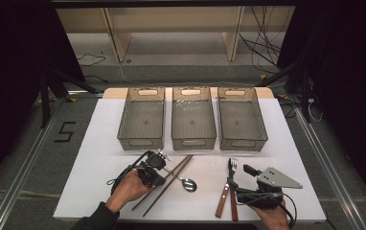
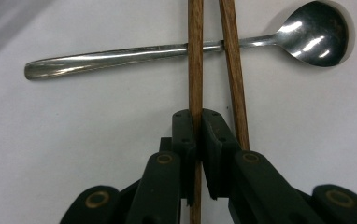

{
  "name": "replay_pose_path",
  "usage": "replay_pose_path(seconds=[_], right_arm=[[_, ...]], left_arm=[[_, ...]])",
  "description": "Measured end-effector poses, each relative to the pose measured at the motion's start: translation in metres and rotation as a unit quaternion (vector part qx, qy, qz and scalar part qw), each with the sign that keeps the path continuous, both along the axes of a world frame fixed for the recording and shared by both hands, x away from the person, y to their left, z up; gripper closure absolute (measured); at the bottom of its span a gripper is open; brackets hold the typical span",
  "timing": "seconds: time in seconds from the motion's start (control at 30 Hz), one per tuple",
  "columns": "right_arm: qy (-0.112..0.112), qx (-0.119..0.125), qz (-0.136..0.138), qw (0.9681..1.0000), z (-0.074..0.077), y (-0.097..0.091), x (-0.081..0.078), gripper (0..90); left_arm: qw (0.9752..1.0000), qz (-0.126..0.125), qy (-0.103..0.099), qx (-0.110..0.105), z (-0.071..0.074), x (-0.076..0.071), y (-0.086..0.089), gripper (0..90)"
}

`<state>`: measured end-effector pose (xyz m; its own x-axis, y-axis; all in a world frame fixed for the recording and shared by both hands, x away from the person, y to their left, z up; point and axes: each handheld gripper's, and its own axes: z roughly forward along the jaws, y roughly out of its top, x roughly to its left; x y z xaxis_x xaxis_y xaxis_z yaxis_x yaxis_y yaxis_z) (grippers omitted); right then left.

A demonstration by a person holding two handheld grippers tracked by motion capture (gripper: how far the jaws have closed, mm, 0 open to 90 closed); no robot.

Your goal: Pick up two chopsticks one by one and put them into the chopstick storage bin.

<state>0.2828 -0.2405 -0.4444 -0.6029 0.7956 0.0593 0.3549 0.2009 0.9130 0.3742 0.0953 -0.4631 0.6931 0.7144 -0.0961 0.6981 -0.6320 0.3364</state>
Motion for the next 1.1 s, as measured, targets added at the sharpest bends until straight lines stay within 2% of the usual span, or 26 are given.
replay_pose_path(seconds=[0.1, 0.33, 0.53, 0.77, 1.1], right_arm=[[0.001, 0.000, 0.000, 1.0000, 0.000, 0.000, 0.000, 26.7], [0.000, 0.002, 0.001, 1.0000, 0.000, 0.000, 0.000, 26.7], [-0.001, 0.003, 0.002, 1.0000, 0.000, 0.000, 0.000, 26.7], [-0.001, 0.003, 0.002, 1.0000, 0.000, 0.000, 0.000, 26.9], [0.000, 0.003, 0.001, 1.0000, 0.000, 0.000, 0.000, 26.9]], left_arm=[[1.0000, -0.001, -0.005, -0.002, 0.005, 0.001, 0.004, 84.3], [0.9993, -0.001, -0.027, -0.027, 0.024, -0.001, 0.014, 84.4], [0.9986, -0.008, -0.035, -0.040, 0.035, 0.001, 0.024, 84.5], [0.9976, -0.002, -0.043, -0.054, 0.044, 0.004, 0.036, 84.5], [0.9939, 0.018, -0.074, -0.080, 0.070, 0.015, 0.056, 84.5]])
